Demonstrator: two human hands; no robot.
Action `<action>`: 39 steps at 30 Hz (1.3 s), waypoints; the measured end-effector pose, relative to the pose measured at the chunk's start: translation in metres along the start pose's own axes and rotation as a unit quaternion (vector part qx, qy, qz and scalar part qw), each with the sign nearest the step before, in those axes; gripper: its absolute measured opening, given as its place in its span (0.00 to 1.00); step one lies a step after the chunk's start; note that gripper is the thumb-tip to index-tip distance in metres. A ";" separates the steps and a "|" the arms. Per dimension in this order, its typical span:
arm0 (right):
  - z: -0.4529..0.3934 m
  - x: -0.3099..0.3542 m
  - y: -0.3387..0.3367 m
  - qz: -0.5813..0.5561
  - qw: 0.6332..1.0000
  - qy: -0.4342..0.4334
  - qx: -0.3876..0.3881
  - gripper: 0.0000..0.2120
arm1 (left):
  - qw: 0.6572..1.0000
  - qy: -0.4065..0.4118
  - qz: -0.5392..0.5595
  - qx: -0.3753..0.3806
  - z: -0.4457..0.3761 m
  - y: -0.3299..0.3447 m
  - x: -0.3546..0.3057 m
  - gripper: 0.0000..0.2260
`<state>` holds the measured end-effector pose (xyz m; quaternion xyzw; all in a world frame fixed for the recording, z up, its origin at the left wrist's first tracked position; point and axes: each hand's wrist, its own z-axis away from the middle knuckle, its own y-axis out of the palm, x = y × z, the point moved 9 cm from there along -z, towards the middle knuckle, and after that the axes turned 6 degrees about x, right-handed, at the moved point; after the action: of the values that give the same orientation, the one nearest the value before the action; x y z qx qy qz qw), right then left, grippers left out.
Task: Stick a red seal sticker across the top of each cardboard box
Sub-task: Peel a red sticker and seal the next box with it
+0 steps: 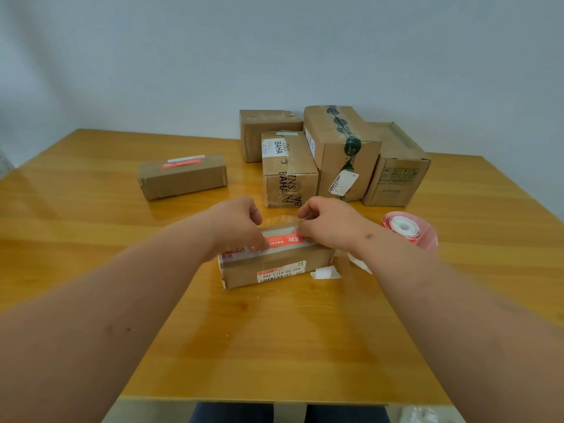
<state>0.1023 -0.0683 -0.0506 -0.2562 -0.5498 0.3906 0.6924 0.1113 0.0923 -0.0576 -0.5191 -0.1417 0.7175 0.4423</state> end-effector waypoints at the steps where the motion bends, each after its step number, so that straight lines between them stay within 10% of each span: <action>1: 0.000 0.000 0.002 0.006 1.000 0.004 -0.004 0.18 | 1.000 0.005 -0.003 -0.001 0.000 0.001 -0.001 0.18; 39: 0.020 -0.008 0.012 0.010 0.998 0.023 0.062 0.18 | 0.995 -0.016 0.096 0.011 0.005 -0.003 0.023 0.11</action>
<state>0.0795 -0.0694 -0.0596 -0.2266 -0.5060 0.4250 0.7156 0.1068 0.1128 -0.0678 -0.5140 -0.0901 0.7662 0.3750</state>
